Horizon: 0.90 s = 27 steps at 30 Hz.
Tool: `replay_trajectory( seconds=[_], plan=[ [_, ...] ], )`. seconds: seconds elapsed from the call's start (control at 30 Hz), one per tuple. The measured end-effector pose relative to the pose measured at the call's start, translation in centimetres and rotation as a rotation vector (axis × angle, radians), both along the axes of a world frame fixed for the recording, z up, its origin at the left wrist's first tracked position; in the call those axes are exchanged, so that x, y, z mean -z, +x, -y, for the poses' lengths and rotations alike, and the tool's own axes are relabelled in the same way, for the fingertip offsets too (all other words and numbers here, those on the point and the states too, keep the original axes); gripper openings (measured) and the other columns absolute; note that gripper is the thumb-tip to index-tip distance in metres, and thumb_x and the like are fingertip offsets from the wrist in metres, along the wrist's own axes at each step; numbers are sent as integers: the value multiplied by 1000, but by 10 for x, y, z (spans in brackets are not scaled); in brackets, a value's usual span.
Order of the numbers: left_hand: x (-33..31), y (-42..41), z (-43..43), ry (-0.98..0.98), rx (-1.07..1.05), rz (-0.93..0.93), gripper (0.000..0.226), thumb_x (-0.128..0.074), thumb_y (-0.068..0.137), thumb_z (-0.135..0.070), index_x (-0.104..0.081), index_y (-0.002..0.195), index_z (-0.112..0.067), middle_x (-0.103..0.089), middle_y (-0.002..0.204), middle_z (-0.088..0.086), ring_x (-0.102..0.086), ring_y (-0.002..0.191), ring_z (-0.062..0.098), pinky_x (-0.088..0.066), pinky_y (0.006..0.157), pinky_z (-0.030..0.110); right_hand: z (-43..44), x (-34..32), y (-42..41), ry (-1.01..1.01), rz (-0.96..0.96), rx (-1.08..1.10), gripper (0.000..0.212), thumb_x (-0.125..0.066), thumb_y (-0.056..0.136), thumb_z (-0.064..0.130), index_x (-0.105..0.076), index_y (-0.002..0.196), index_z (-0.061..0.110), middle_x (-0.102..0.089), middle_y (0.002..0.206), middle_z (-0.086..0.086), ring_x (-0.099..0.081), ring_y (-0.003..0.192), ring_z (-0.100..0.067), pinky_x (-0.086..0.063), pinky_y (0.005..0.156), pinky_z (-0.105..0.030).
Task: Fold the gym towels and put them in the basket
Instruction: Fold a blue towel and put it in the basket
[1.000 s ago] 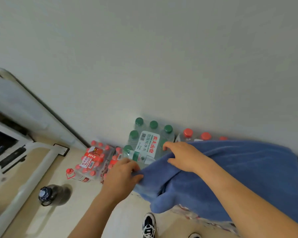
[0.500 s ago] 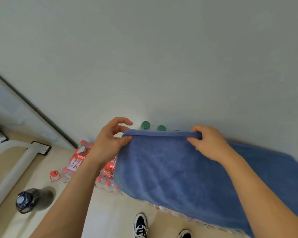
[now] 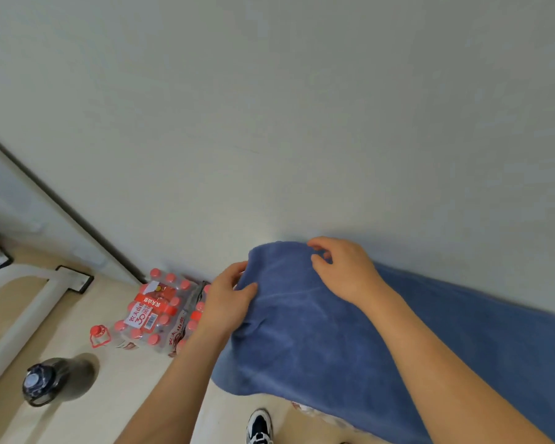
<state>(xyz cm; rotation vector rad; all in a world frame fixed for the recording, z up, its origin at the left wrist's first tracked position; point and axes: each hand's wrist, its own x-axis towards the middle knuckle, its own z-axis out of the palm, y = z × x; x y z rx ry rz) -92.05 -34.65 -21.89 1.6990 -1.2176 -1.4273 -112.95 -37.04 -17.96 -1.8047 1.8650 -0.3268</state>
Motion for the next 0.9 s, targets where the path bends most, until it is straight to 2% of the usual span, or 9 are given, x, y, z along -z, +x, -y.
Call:
replay_trajectory(
  seconds=[0.07,0.17,0.3,0.43,0.57,0.63,0.7,0.8,0.9],
  plan=[
    [-6,-3,3,-56,33,-33,57,-49,79,7,-59,120,-31,-66,108,-15,-61,100,0,-50,80,19,11,7,13,41,-31,-65,38,-50,94,23,-55,131,19,-60,131,1,-53,120,-21,-42,101,-33],
    [-11,-3,18,-11,82,-116,61,-50,80,3,-48,125,-38,-66,108,-9,-65,92,6,-49,67,18,26,20,23,78,-112,-90,38,-47,94,25,-54,130,17,-59,131,-3,-51,121,-28,-41,102,-37],
    [-4,-9,39,67,54,-114,54,-54,87,-12,-44,132,-41,-63,115,4,-63,100,19,-52,82,29,28,28,29,69,-121,-28,45,-47,94,20,-45,139,16,-52,139,-3,-45,128,-27,-38,105,-35],
    [-7,-20,52,-74,48,-59,54,-42,84,8,-59,127,-21,-58,129,-4,-52,120,10,-40,97,17,-5,24,30,-59,-86,-12,49,-50,95,22,-40,143,15,-45,144,-1,-38,133,-21,-33,109,-31],
    [-10,-20,53,-284,41,-29,62,-36,85,13,-54,134,-21,-47,137,-13,-39,127,-4,-26,102,1,-45,19,17,-131,-139,48,48,-51,94,27,-45,141,18,-43,146,1,-35,136,-18,-36,107,-39],
    [0,-21,51,-277,114,69,63,-38,88,8,-34,146,-16,-34,149,-7,-28,136,1,-18,108,8,-60,19,13,-103,-206,38,48,-47,96,33,-41,143,23,-37,150,2,-31,139,-16,-34,106,-40],
    [9,-22,49,-156,158,171,67,-44,91,-2,-18,151,-13,-22,157,1,-21,143,13,-17,113,21,-71,22,10,-32,-275,19,51,-39,98,39,-29,147,30,-25,156,4,-19,144,-13,-26,110,-39],
    [15,-20,42,-42,98,255,62,-50,92,-16,-26,149,-18,-33,151,7,-36,136,24,-31,109,35,-82,25,2,22,-315,30,53,-29,100,46,-16,150,35,-13,160,4,-7,147,-12,-18,116,-40],
    [13,-10,17,32,87,170,51,-58,90,-36,-38,136,-30,-55,120,5,-56,107,23,-47,86,34,-97,33,-5,63,-345,46,55,-18,99,52,-8,151,38,-7,161,3,-2,148,-14,-11,118,-41]
  ],
)
